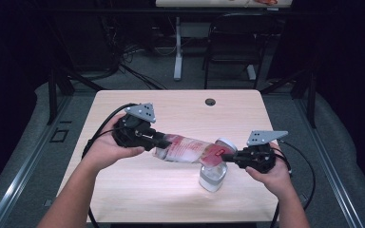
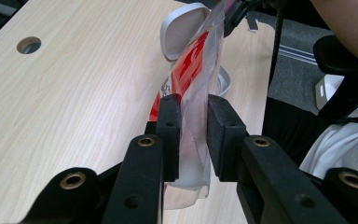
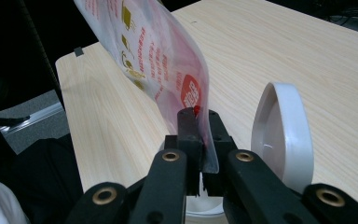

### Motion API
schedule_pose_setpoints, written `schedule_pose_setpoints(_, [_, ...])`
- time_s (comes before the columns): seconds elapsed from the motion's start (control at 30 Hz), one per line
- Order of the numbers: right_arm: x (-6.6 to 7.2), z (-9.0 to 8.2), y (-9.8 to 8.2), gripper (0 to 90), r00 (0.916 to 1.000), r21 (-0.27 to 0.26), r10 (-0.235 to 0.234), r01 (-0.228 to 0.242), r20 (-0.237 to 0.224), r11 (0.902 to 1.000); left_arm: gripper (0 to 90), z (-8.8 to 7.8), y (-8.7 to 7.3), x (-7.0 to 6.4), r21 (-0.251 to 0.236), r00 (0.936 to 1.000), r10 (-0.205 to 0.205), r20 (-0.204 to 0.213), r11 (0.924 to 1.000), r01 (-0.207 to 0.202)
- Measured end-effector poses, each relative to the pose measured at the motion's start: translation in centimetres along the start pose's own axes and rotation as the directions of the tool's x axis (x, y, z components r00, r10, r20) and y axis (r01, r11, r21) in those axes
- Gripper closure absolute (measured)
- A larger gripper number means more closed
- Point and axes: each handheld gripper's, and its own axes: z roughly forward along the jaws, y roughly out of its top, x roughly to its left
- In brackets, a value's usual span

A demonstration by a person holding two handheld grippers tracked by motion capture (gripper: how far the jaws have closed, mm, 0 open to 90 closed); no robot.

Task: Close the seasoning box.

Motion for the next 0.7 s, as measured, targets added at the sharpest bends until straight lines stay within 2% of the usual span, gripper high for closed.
schedule_pose_setpoints(0.7, [-0.17, 0.0, -0.16, 88.6, 0.9999, -0.003, 0.006, -0.006, 0.011, 1.0, 75.2, 0.13, 0.38, 0.12, -0.008, 1.0, -0.008, -0.005, 0.9999, 0.008])
